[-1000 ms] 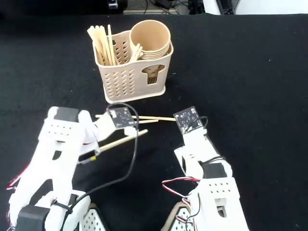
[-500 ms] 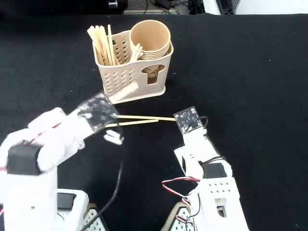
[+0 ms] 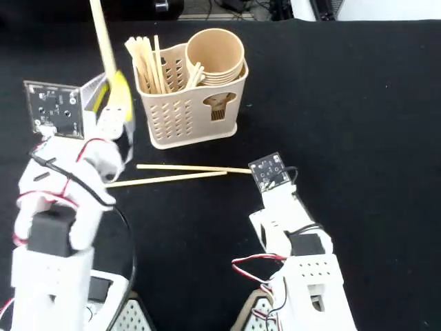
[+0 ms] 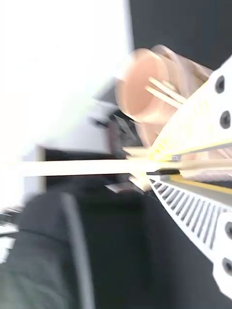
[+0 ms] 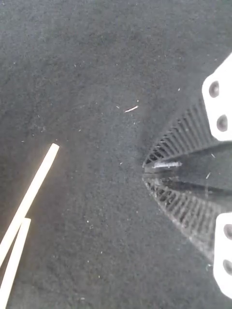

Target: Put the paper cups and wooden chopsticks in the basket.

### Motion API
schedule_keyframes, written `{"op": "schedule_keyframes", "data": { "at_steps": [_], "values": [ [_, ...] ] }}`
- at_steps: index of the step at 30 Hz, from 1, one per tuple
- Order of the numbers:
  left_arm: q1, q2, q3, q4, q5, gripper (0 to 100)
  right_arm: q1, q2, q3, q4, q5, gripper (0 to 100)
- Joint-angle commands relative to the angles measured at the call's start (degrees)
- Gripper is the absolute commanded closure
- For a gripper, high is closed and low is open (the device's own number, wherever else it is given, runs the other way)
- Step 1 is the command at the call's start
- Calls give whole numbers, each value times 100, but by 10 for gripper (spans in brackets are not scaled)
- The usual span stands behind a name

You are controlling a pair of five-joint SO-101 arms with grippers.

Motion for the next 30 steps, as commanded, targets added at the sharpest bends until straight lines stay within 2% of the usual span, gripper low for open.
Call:
{"op": "schedule_keyframes", "data": {
  "at_steps": [1,4,8,15,25,30],
  "values": [
    [338,123,629,-2154,167,970,53,-75,4,-44,35,986],
    [365,580,840,-2910,185,970,53,-75,4,-44,44,986],
    [374,1503,585,-3288,193,970,53,-75,4,-53,44,986],
    [330,2910,-163,-3270,193,970,53,-75,4,-53,62,986],
    [57,3807,-92,-3253,202,968,53,-75,4,-53,70,986],
    [22,3763,207,-3244,211,867,53,-75,4,-53,79,986]
  ]
}}
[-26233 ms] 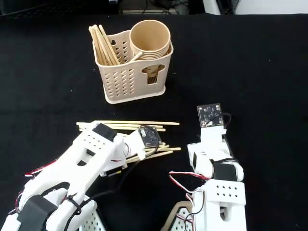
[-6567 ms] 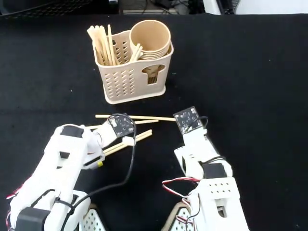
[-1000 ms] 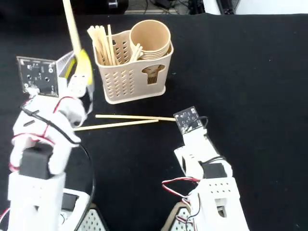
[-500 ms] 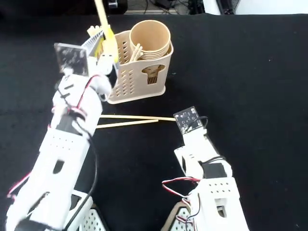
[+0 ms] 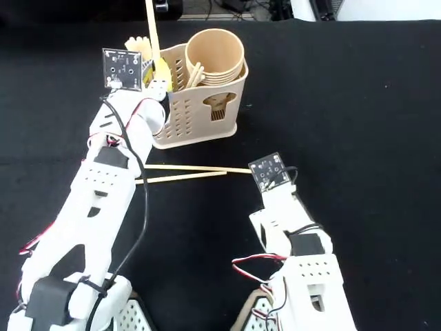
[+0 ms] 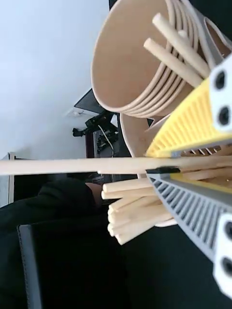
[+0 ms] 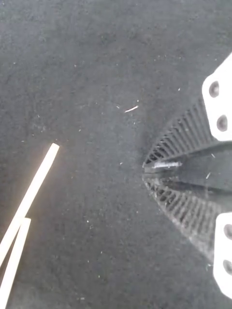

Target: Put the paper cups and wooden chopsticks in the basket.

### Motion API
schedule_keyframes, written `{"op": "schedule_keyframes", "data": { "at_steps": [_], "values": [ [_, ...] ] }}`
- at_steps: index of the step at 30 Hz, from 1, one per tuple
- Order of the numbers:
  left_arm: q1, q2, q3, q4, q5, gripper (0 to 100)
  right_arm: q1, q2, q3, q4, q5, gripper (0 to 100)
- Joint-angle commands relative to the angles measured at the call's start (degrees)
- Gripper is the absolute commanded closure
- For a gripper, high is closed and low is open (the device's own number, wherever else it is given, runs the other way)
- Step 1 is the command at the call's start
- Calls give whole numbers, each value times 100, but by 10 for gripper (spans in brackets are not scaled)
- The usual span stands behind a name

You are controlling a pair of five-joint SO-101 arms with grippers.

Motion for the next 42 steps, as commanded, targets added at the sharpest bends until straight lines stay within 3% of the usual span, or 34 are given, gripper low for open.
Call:
{"op": "schedule_keyframes", "data": {
  "at_steps": [1,7,13,18,21,26,31,38,42],
  "values": [
    [-66,-141,57,-97,44,867,53,-75,4,-53,79,986],
    [-57,-1055,435,273,44,867,44,-75,4,-62,79,986],
    [-585,-2646,57,3191,18,866,44,-75,4,-62,62,986],
    [-1868,-3367,-418,5556,-35,866,18,-75,-57,0,79,948],
    [-2738,-3270,-286,6330,-668,866,18,-57,-356,378,141,911],
    [-3767,-2514,752,6365,-2048,866,-149,-31,-1543,1618,695,907],
    [-3925,-1503,1622,6365,-2813,866,-1231,-22,-2527,2611,993,907],
    [-3952,-949,2615,4993,-2919,866,-2145,804,-2862,2207,897,899],
    [-3943,-1020,2765,4800,-2910,866,-2409,2141,-3275,1899,923,812]
  ]
}}
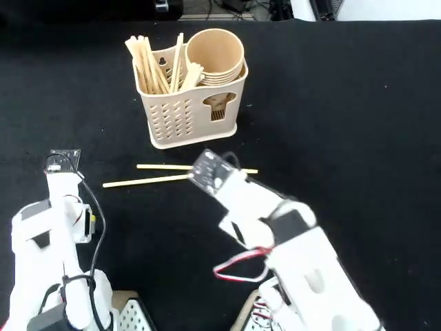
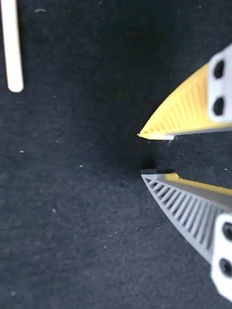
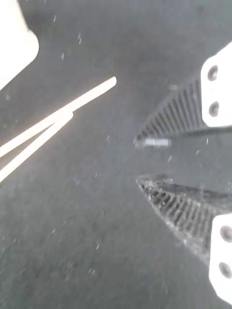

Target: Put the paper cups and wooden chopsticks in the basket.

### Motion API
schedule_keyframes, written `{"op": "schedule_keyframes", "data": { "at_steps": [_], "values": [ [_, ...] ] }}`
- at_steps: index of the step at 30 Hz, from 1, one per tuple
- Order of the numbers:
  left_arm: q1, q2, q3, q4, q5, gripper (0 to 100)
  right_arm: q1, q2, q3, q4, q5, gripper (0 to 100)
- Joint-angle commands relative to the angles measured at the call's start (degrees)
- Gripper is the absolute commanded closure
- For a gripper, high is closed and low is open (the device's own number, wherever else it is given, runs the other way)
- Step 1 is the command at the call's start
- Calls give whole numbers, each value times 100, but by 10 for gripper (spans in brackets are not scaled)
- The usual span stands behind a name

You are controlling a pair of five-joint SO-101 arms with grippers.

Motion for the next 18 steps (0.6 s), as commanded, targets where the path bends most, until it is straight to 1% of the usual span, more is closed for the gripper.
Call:
{"op": "schedule_keyframes", "data": {
  "at_steps": [1,5,7,9,12,18],
  "values": [
    [-31,-79,48,-264,-9,866,-299,1130,-673,-413,9,793],
    [-40,-237,215,-316,484,866,-475,2308,-1165,-1240,44,776],
    [-31,-325,242,-316,554,866,-554,2905,-1420,-1512,343,773],
    [-22,-404,312,-325,545,866,-571,3503,-1727,-1574,527,773],
    [-31,-492,391,-404,545,866,-440,4171,-2167,-1547,571,773],
    [-22,-607,426,-396,545,866,-167,4699,-2774,-1582,571,773]
  ]
}}
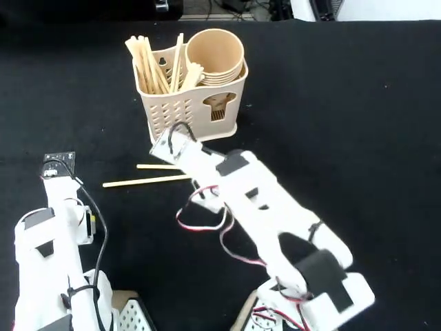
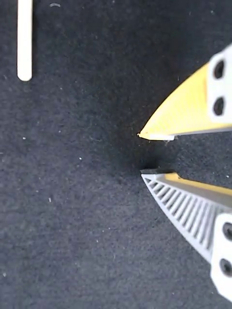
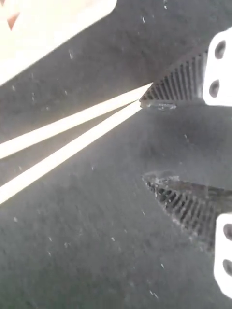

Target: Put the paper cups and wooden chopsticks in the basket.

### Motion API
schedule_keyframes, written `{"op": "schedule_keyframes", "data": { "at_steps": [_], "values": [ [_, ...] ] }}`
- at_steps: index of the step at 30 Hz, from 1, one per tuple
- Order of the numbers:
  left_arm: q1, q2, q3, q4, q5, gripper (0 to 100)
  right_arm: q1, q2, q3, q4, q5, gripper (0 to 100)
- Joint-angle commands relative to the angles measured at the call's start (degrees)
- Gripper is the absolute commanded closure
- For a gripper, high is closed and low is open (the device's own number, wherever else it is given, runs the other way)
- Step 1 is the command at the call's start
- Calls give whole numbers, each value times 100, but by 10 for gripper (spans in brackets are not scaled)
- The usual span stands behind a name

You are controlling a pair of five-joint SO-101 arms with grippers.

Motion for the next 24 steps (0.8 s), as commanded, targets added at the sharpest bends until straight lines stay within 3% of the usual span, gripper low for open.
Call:
{"op": "schedule_keyframes", "data": {
  "at_steps": [1,7,21,24],
  "values": [
    [-13,-44,-4,-202,62,866,185,119,-593,-114,70,773],
    [-13,-44,-4,-202,62,866,176,514,-910,-123,563,773],
    [-13,-44,-4,-202,62,866,167,2185,-1938,-70,580,777],
    [-13,-44,-4,-202,62,866,158,2220,-1903,-70,589,848]
  ]
}}
